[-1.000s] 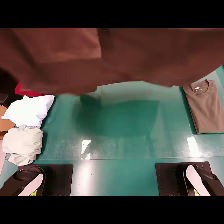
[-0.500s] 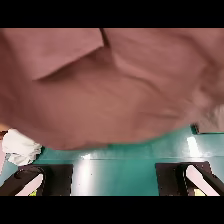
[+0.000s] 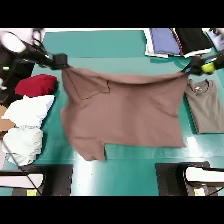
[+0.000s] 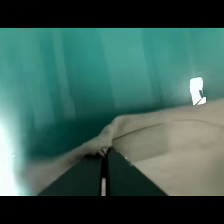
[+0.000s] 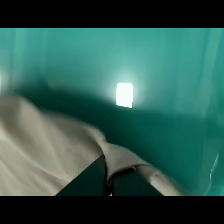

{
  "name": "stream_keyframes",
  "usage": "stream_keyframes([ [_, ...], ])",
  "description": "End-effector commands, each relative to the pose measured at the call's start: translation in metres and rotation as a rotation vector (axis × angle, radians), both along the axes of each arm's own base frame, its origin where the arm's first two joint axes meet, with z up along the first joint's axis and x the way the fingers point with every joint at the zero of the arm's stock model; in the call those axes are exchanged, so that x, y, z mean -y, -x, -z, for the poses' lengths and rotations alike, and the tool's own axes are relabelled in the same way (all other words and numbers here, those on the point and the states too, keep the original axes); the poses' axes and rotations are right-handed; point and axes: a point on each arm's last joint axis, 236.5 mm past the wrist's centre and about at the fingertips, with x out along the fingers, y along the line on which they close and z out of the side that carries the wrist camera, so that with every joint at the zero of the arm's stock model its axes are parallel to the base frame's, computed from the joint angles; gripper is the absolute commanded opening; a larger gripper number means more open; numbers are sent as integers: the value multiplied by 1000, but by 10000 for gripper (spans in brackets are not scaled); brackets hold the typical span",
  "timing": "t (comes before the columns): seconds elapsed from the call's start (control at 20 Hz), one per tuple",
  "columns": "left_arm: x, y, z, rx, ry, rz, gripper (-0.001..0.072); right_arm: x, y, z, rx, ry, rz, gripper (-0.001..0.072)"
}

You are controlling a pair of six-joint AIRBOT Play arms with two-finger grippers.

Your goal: Fold the shirts.

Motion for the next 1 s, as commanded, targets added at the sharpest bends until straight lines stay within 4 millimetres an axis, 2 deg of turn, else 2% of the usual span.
stream_keyframes([
  [0.0, 2, -27, 71, -99, 30, -36, 25, 7, -29, 75, -96, 24, 21, 16],
  [0.1, -2, -31, 70, -109, 90, -58, 25, 13, -44, 74, -85, 28, 15, 16],
  [0.15, -1, -28, 66, -115, 124, -31, 25, 15, -45, 70, -78, 35, -4, 17],
  [0.25, 1, -6, 67, -185, 155, 56, 25, 15, -37, 64, -87, 57, -46, 17],
  [0.4, -5, 34, 91, -346, 99, 122, 25, 33, -1, 75, -149, 164, -42, 16],
  [0.55, -6, 54, 122, -432, 98, 115, 25, 35, 31, 97, -193, 154, -8, 17],
  [0.7, -7, 75, 151, -510, 105, 97, 27, 30, 55, 121, -244, 139, 3, 18],
  [0.75, -7, 79, 156, -530, 108, 88, 129, 27, 58, 125, -251, 127, 7, 75],
  [0.8, -8, 80, 158, -537, 107, 79, 469, 23, 56, 124, -246, 104, 11, 304],
  [0.85, -9, 80, 157, -551, 112, 53, 533, 16, 51, 118, -228, 70, 19, 391],
  [0.95, -13, 87, 146, -552, 92, 61, 533, 9, 47, 94, -189, 19, 23, 390],
])
